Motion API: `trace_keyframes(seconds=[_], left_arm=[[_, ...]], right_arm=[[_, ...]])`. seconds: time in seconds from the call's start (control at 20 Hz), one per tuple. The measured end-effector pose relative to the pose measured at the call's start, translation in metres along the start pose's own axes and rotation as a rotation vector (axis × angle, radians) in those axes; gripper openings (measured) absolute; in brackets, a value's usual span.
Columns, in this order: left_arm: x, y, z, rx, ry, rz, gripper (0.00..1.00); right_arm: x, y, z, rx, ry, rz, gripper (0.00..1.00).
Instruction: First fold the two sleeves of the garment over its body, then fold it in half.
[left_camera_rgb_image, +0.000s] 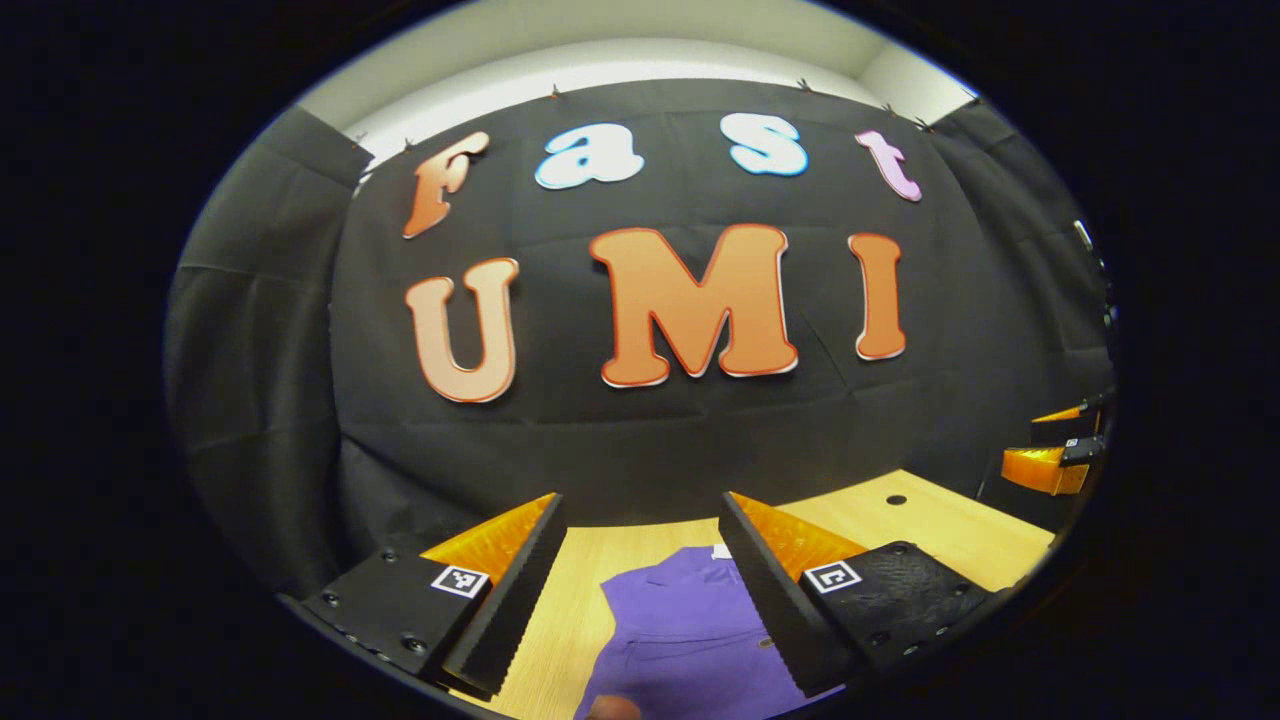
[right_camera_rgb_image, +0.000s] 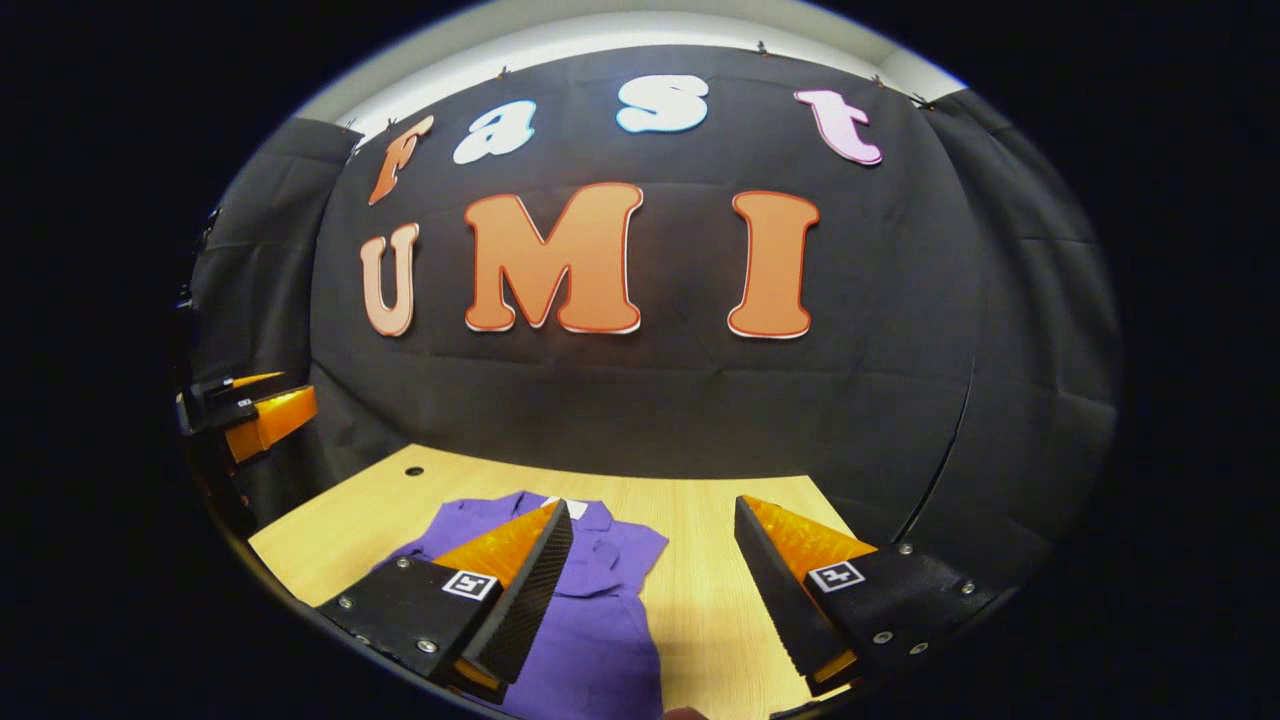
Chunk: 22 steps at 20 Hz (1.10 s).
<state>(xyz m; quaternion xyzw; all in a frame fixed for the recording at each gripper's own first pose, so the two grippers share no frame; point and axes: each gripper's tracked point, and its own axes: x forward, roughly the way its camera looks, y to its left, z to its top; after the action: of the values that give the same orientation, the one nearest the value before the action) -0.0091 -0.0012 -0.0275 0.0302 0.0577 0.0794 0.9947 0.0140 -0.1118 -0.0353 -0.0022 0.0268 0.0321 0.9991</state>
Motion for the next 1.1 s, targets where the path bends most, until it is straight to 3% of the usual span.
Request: trace_keyframes(seconds=[0.2, 0.3, 0.75, 1.1], left_arm=[[-0.029, 0.007, 0.012, -0.034, -0.047, 0.061, 1.0], [-0.034, 0.004, 0.002, -0.024, -0.023, 0.057, 1.0], [-0.059, 0.016, -0.125, 0.073, 0.314, 0.024, 0.98], [-0.088, 0.036, -0.233, 0.063, 0.644, 0.005, 0.99]], right_arm=[[-0.01, 0.0, 0.014, 0.003, -0.075, -0.012, 0.96], [-0.013, 0.003, -0.001, -0.001, -0.033, 0.001, 0.97], [-0.04, 0.011, -0.135, -0.002, 0.364, 0.054, 0.97], [-0.067, 0.019, -0.227, 0.045, 0.646, 0.084, 0.98]])
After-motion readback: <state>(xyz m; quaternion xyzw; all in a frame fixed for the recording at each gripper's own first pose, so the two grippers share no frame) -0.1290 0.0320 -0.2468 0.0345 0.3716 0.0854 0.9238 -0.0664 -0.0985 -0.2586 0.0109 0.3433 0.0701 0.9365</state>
